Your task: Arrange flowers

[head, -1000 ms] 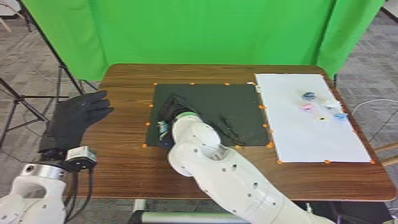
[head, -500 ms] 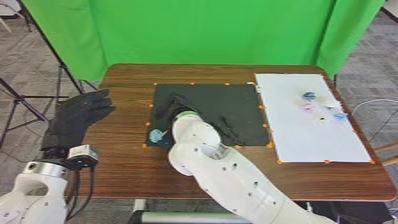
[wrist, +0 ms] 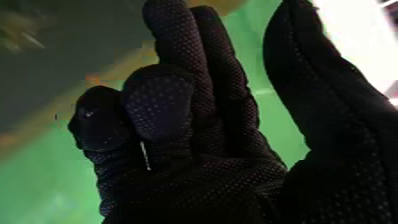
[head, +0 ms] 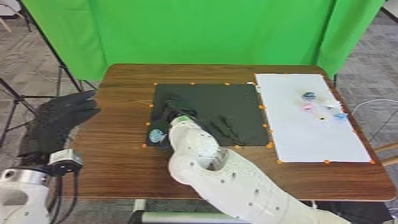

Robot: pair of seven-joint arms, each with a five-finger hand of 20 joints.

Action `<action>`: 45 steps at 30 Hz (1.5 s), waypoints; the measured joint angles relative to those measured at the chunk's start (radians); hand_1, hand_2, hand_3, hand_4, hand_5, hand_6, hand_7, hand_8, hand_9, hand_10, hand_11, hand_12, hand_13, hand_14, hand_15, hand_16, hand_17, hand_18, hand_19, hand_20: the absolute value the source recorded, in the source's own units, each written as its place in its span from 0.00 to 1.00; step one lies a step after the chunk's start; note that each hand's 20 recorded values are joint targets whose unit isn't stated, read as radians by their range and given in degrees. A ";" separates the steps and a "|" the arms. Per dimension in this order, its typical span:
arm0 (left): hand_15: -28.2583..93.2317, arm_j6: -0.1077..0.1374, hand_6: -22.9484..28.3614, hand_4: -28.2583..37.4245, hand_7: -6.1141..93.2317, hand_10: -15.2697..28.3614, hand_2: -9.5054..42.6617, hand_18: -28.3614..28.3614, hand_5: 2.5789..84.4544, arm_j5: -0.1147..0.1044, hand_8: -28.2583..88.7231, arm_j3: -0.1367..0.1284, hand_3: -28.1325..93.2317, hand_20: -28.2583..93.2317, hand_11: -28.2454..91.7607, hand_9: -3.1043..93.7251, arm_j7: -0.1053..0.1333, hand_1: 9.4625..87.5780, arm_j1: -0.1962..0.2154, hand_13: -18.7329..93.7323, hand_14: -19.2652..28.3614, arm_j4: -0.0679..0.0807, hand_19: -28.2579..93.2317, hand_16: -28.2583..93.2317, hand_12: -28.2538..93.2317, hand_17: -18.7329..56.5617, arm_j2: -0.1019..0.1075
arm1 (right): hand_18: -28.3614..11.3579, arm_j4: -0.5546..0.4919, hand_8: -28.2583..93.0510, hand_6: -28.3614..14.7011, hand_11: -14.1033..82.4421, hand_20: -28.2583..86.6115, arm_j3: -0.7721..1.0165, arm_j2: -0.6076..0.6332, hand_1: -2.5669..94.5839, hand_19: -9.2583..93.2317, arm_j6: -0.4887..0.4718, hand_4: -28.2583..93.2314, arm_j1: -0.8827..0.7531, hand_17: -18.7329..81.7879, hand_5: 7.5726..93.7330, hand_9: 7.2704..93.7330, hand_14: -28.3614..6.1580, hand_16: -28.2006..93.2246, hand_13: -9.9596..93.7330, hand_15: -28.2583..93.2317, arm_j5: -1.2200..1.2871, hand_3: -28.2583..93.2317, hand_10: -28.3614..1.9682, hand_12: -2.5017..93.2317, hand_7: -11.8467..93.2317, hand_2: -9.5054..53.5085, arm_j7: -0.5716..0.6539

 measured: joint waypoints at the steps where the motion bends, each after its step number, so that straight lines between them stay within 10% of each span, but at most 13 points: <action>1: 0.78 0.007 0.69 0.13 0.26 0.85 0.27 0.90 0.51 -0.004 0.15 -0.018 0.91 0.30 0.56 0.44 0.014 0.23 0.028 0.42 0.99 -0.006 0.74 0.12 0.31 0.13 -0.004 | 0.23 -0.014 0.14 0.48 0.48 0.60 -0.010 0.011 0.38 1.00 -0.003 0.01 0.004 0.66 0.69 0.72 0.49 0.42 0.77 0.86 -0.019 0.89 0.34 0.22 0.32 0.04 -0.020; 5: 0.78 0.039 0.69 0.13 0.26 0.85 0.27 0.90 0.51 -0.020 0.15 -0.064 0.91 0.30 0.56 0.44 0.074 0.23 0.133 0.42 1.00 -0.025 0.74 0.12 0.32 0.13 -0.022 | 0.21 -0.088 0.14 0.46 0.48 0.59 -0.033 0.062 0.36 1.00 -0.028 0.02 0.014 0.64 0.68 0.69 0.47 0.41 0.75 0.86 -0.078 0.89 0.31 0.22 0.31 0.07 -0.115; 11: 0.79 0.057 0.70 0.13 0.26 0.85 0.27 0.90 0.51 -0.033 0.15 -0.076 0.91 0.30 0.56 0.44 0.087 0.23 0.240 0.42 1.00 -0.036 0.74 0.12 0.32 0.13 -0.057 | 0.19 -0.209 0.15 0.46 0.46 0.57 -0.043 0.138 0.33 1.00 -0.124 0.03 0.019 0.60 0.67 0.66 0.45 0.41 0.72 0.86 -0.128 0.89 0.26 0.22 0.30 0.13 -0.224; 22: 0.78 0.078 0.69 0.13 0.26 0.85 0.27 0.90 0.51 -0.048 0.15 -0.062 0.91 0.30 0.56 0.44 0.117 0.23 0.308 0.41 0.99 -0.046 0.73 0.11 0.32 0.13 -0.077 | 0.19 -0.364 0.15 0.47 0.46 0.54 -0.033 0.296 0.33 1.00 -0.149 0.03 -0.002 0.58 0.64 0.64 0.46 0.40 0.71 0.86 -0.068 0.90 0.28 0.22 0.30 0.13 -0.267; 31: 0.78 0.081 0.70 0.13 0.26 0.85 0.27 0.90 0.51 -0.046 0.15 -0.017 0.91 0.30 0.56 0.44 0.120 0.23 0.303 0.41 0.99 -0.052 0.73 0.11 0.31 0.13 -0.074 | 0.22 -0.379 0.14 0.48 0.48 0.52 0.137 0.573 0.36 1.00 0.148 0.03 -0.049 0.58 0.62 0.63 0.49 0.39 0.71 0.86 -0.047 0.92 0.35 0.22 0.31 0.09 -0.267; 45: 0.78 0.069 0.70 0.13 0.26 0.85 0.27 0.90 0.51 -0.022 0.15 0.074 0.91 0.30 0.56 0.44 0.080 0.23 0.172 0.41 0.99 -0.043 0.73 0.11 0.31 0.13 -0.048 | 0.23 -0.220 0.14 0.46 0.35 0.51 0.433 0.733 0.35 1.00 -0.057 0.02 -0.219 0.58 0.55 0.53 0.52 0.37 0.71 0.88 -0.020 0.93 0.34 0.19 0.29 0.07 -0.175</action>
